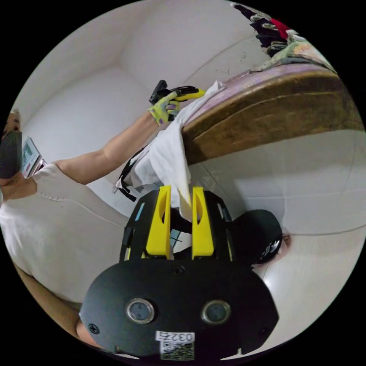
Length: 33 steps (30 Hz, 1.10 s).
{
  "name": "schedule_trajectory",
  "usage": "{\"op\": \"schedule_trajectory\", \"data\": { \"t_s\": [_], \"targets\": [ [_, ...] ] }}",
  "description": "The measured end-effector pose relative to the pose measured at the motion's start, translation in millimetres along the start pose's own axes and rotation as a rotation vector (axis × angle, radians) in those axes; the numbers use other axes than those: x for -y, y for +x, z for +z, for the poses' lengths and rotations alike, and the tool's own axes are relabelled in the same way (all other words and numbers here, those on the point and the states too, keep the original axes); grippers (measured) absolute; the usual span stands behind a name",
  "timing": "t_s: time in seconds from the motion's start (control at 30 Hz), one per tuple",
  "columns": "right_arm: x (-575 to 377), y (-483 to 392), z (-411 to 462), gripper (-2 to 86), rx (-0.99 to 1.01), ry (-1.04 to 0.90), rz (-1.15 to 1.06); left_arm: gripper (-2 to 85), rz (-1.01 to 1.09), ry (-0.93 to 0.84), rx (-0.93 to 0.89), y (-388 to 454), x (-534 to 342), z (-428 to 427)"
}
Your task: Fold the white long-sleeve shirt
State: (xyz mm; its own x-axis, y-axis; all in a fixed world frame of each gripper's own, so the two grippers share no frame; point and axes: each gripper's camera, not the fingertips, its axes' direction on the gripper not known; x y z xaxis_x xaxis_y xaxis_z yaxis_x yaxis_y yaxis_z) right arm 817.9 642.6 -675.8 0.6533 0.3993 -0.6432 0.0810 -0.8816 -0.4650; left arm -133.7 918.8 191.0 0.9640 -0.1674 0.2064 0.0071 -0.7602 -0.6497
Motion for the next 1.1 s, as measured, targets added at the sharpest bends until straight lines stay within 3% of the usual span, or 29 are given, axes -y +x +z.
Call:
{"op": "schedule_trajectory", "data": {
  "t_s": [0.17, 0.3, 0.4, 0.47, 0.53, 0.73, 0.87, 1.1],
  "targets": [
    [-14, 26, 12, 3.7, 0.074, -0.043, 0.053, -0.9, 0.115, -0.079, -0.174, 19, -54, -14],
    [-6, 16, 5, -0.1, 0.056, -0.031, 0.005, -0.9, 0.125, -0.139, -0.189, 18, -77, -8],
    [4, -11, -18, -0.6, 0.189, -0.047, -0.068, -0.9, 0.131, -0.18, -0.152, 15, -85, -5],
    [9, -42, -57, -0.7, 0.349, 0.067, -0.223, -0.9, 0.131, -0.204, -0.129, 10, -85, -3],
    [10, -47, -79, -0.8, 0.333, 0.149, -0.264, -0.9, 0.141, -0.219, -0.127, 7, -84, -1],
    [17, 13, -50, 0.2, 0.249, -0.037, -0.007, -0.8, 0.123, -0.236, -0.148, -10, -89, -4],
    [19, 30, -20, 8.4, 0.215, -0.215, 0.123, -0.6, 0.152, -0.239, -0.169, -10, -109, -18],
    [27, 58, -42, 11.1, 0.175, 0.005, 0.238, 2.8, 0.218, -0.213, -0.268, 6, -170, -42]
  ]
}}
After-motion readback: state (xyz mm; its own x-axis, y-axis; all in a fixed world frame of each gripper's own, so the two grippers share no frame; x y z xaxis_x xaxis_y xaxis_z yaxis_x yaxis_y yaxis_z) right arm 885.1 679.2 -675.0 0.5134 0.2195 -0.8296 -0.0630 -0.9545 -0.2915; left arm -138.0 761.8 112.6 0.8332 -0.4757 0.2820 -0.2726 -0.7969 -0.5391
